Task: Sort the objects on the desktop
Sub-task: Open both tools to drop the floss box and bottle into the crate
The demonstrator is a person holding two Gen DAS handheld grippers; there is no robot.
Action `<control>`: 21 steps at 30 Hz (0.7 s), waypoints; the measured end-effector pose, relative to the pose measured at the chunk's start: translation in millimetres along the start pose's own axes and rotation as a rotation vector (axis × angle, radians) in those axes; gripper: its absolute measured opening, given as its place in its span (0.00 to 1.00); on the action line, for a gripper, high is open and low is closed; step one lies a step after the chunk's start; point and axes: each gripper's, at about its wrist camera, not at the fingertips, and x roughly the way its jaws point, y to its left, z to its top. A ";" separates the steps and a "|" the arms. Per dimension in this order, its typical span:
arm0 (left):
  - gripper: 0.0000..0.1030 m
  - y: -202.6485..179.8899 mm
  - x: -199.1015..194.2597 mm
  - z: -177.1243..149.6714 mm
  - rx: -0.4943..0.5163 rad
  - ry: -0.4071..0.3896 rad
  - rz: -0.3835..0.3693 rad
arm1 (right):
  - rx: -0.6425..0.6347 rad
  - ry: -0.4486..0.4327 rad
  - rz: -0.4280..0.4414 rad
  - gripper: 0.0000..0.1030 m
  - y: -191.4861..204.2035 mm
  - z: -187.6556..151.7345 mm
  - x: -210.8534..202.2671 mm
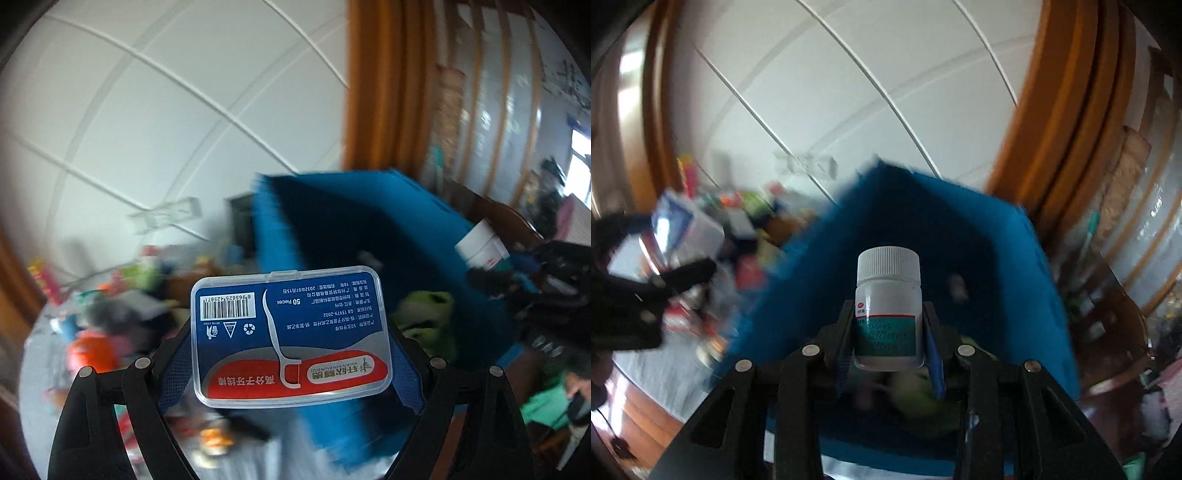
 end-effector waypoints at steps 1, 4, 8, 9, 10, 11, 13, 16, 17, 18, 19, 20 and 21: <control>0.87 -15.6 16.2 4.6 0.014 0.042 0.001 | -0.005 0.039 0.004 0.33 -17.4 -3.0 12.3; 0.87 -62.6 64.9 18.3 0.056 0.167 0.006 | -0.024 0.180 0.045 0.33 -70.7 -18.6 59.5; 0.87 -116.9 126.9 30.7 0.104 0.335 0.013 | -0.083 0.338 0.124 0.33 -104.0 -37.3 111.4; 0.87 -122.0 139.3 27.5 0.108 0.380 0.017 | -0.099 0.370 0.152 0.33 -106.0 -40.9 122.9; 0.87 -124.3 149.5 24.4 0.108 0.418 0.024 | -0.115 0.403 0.179 0.33 -108.0 -44.6 134.3; 0.87 -125.9 159.0 21.4 0.106 0.453 0.032 | -0.131 0.435 0.207 0.33 -110.0 -48.3 145.7; 0.87 -119.9 169.6 19.8 0.060 0.508 0.013 | -0.159 0.504 0.263 0.33 -110.8 -54.7 166.5; 0.87 -119.9 173.8 19.2 0.072 0.546 0.045 | -0.189 0.620 0.349 0.33 -101.3 -61.2 191.3; 0.87 -120.6 174.0 18.2 0.083 0.548 0.058 | -0.207 0.643 0.356 0.33 -98.6 -62.3 196.8; 0.87 -120.6 174.4 17.1 0.093 0.548 0.073 | -0.219 0.657 0.353 0.33 -98.3 -63.3 198.5; 0.87 -120.0 176.5 18.0 0.095 0.548 0.077 | -0.218 0.665 0.358 0.33 -98.3 -64.5 200.3; 0.87 -119.7 177.6 18.5 0.091 0.551 0.075 | -0.213 0.671 0.366 0.33 -97.8 -65.8 202.9; 0.88 -119.6 178.3 18.7 0.085 0.554 0.073 | -0.209 0.677 0.375 0.33 -97.3 -67.2 205.5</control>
